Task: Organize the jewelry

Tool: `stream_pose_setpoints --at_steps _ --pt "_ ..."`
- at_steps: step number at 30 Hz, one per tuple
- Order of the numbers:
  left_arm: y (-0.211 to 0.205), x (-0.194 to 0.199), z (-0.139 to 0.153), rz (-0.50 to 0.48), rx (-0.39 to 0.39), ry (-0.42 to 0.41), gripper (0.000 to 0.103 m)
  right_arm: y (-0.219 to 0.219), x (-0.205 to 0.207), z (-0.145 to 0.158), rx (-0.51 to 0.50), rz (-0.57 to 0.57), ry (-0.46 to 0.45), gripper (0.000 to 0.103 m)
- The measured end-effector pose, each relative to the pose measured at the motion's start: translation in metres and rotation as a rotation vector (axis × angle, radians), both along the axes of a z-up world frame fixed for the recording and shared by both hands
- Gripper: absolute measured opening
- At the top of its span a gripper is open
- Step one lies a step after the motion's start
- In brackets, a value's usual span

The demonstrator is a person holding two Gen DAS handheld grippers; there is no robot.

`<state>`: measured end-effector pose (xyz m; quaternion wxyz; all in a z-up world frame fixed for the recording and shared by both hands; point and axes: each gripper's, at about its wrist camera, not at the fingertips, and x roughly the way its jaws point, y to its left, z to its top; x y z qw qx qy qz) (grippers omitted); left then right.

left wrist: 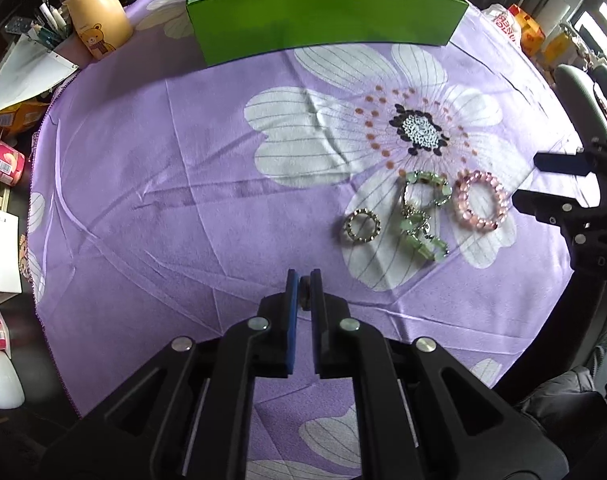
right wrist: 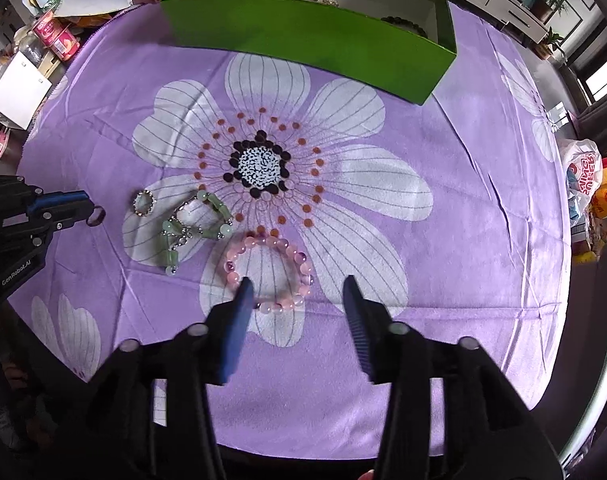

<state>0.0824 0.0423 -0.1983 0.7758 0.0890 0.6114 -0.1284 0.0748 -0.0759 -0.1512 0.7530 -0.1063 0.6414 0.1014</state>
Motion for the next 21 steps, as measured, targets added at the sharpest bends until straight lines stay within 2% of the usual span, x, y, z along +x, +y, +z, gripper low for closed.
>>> stream_pose_setpoints --at_steps 2,3,4,13,16,18,20,21 --pt "-0.002 -0.001 -0.001 -0.003 0.018 -0.005 0.017 -0.002 0.0 -0.002 0.003 -0.008 0.008 0.058" --pt "-0.002 -0.001 -0.002 -0.001 0.034 -0.01 0.023 -0.003 0.001 -0.004 0.001 -0.014 0.015 0.062" --pt "-0.003 0.0 -0.003 0.0 0.055 -0.017 0.025 -0.004 0.001 -0.005 0.007 -0.017 0.018 0.067" --pt "-0.002 -0.002 -0.02 0.006 0.063 0.03 0.026 -0.012 0.005 -0.031 0.046 -0.066 0.09 0.068" --pt "0.003 -0.002 -0.02 0.022 0.045 0.028 0.026 -0.016 0.005 -0.04 0.103 -0.085 0.109 0.067" --pt "0.005 -0.001 -0.02 0.029 0.042 0.027 0.026 -0.015 0.005 -0.037 0.126 -0.09 0.106 0.057" --pt "0.007 -0.001 -0.021 0.036 0.039 0.027 0.023 -0.014 0.005 -0.034 0.168 -0.09 0.129 0.03" --pt "0.006 -0.001 -0.022 0.038 0.038 0.026 0.022 -0.013 0.006 -0.033 0.182 -0.09 0.141 0.026"
